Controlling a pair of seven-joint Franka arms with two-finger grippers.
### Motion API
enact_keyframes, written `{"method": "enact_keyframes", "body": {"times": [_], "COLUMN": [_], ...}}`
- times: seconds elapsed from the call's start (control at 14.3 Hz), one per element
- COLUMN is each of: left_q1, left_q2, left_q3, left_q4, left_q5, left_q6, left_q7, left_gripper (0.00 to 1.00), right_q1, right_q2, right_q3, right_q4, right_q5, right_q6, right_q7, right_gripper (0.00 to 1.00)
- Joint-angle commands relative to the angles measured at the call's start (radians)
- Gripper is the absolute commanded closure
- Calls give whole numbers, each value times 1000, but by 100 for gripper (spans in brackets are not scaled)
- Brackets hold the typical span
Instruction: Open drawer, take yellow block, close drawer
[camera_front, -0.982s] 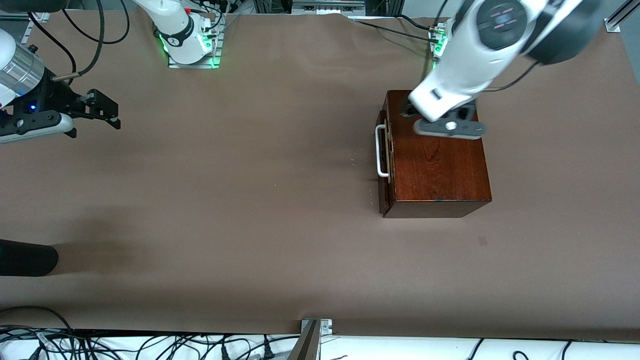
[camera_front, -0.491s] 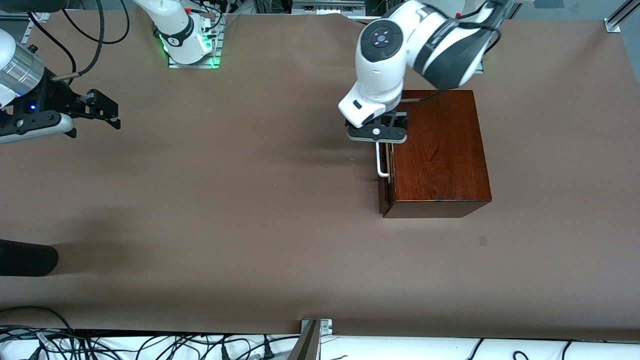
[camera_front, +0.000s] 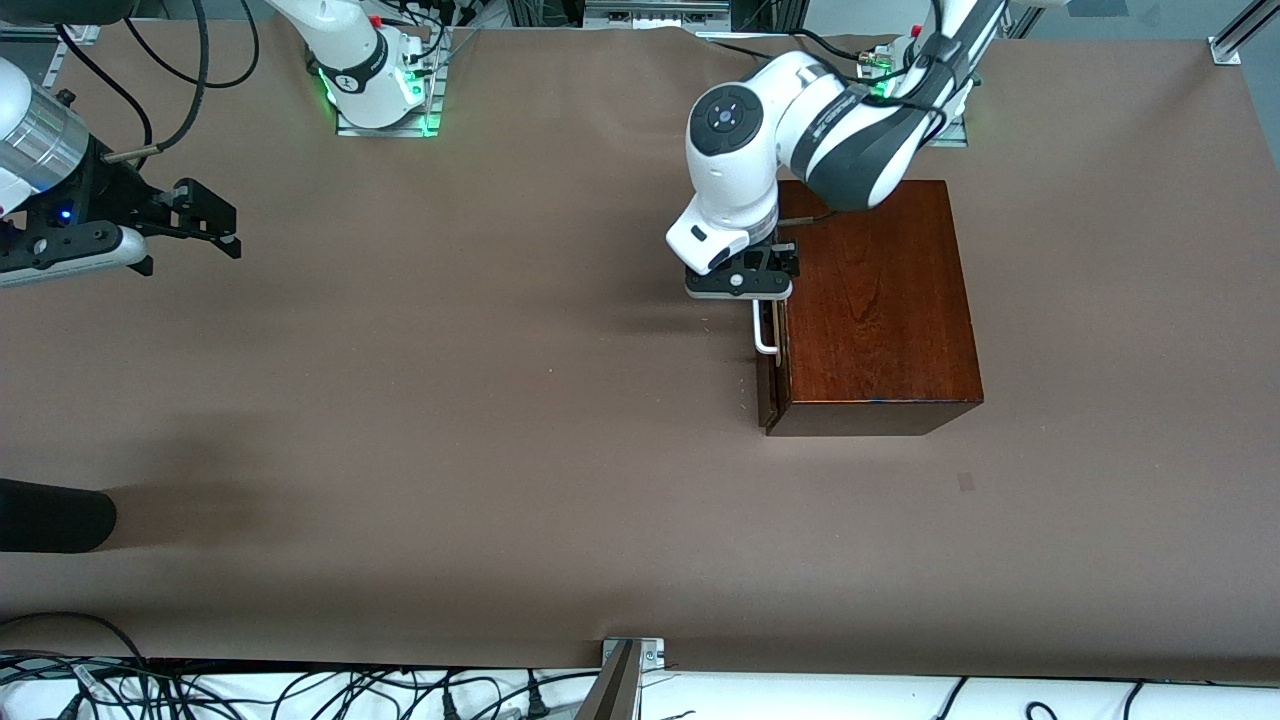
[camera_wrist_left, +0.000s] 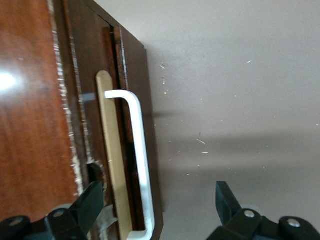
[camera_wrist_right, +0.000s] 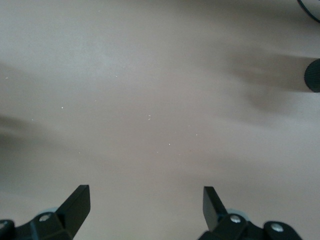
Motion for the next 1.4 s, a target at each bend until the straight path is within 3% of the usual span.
{"method": "enact_keyframes", "body": {"times": [0.0,0.42,0.56,1.33], "left_q1": [-8,-9,-11,-44], "left_q2": [22,73,90,134], "left_q3": [2,4,2,2], "left_q4": [-5,-5,-5,-3], "left_q5": [59,103,169,208], "left_q6": [25,52,52,52], "left_q7": [-31,-71,-108,-192], "left_gripper": [0,0,0,0], "right_q1": [-7,-7,-7,-8], "right_q2": [2,2,0,2], "right_q3": [3,1,1,1], "right_q4": [15,13,13,13], "right_q5": [16,16,16,16], "right_q6": [-17,-19,-19,-17], "right_q7": [11,8,6,6], "right_gripper": [0,0,0,0]}}
